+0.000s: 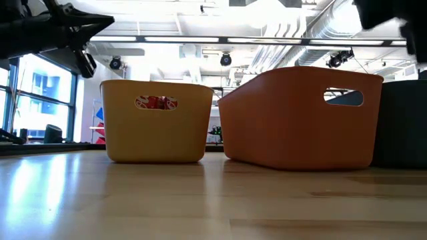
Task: Sort soda cans
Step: Adjust the bins
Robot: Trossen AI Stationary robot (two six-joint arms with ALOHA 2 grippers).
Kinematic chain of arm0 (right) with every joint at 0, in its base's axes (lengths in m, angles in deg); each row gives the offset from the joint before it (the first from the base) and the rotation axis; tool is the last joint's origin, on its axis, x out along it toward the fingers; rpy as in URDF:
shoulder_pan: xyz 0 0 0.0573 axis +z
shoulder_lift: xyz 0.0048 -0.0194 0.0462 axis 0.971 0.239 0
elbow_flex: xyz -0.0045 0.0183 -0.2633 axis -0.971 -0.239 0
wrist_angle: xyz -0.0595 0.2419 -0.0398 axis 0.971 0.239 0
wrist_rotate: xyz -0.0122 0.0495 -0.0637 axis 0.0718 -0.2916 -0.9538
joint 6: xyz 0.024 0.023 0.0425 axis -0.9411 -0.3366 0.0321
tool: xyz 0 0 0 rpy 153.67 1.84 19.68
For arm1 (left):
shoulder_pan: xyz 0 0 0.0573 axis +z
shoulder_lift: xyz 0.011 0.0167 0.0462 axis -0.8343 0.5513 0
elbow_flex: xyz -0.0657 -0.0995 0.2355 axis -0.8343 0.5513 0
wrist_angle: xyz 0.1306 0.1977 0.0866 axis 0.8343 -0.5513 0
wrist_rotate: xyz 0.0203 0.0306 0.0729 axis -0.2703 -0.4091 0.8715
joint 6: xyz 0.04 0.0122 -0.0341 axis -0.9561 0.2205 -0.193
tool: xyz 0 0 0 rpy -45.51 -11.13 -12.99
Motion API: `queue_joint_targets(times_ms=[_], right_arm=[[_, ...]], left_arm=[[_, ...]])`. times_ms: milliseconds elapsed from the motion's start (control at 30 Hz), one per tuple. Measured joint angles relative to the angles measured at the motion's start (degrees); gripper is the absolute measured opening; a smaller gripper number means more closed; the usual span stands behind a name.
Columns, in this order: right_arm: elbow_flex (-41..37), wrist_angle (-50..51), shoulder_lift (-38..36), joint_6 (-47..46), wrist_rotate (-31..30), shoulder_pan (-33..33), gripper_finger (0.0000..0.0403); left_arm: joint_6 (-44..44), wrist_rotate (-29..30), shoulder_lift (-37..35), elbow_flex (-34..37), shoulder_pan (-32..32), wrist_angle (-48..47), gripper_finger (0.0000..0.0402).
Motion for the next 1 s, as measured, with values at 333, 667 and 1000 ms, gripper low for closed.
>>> queue_joint_targets(times_ms=[333, 667, 1000], right_arm=[[0.0, 0.6, 9.8, 0.9, -3.8, -3.8, 0.0000], [0.0, -12.8, 15.4, 4.2, -6.5, -7.9, 0.0000], [-0.1, -18.3, 19.1, 7.1, -10.5, -13.0, 0.0000]], left_arm=[[0.1, 0.0, 0.0, 0.0, 0.0, -0.2, 0.0000], [0.1, 0.0, 0.0, 0.0, 0.0, -0.8, 0.0000], [0.1, -0.1, 0.0, 0.0, 0.0, -1.1, 0.0000]])
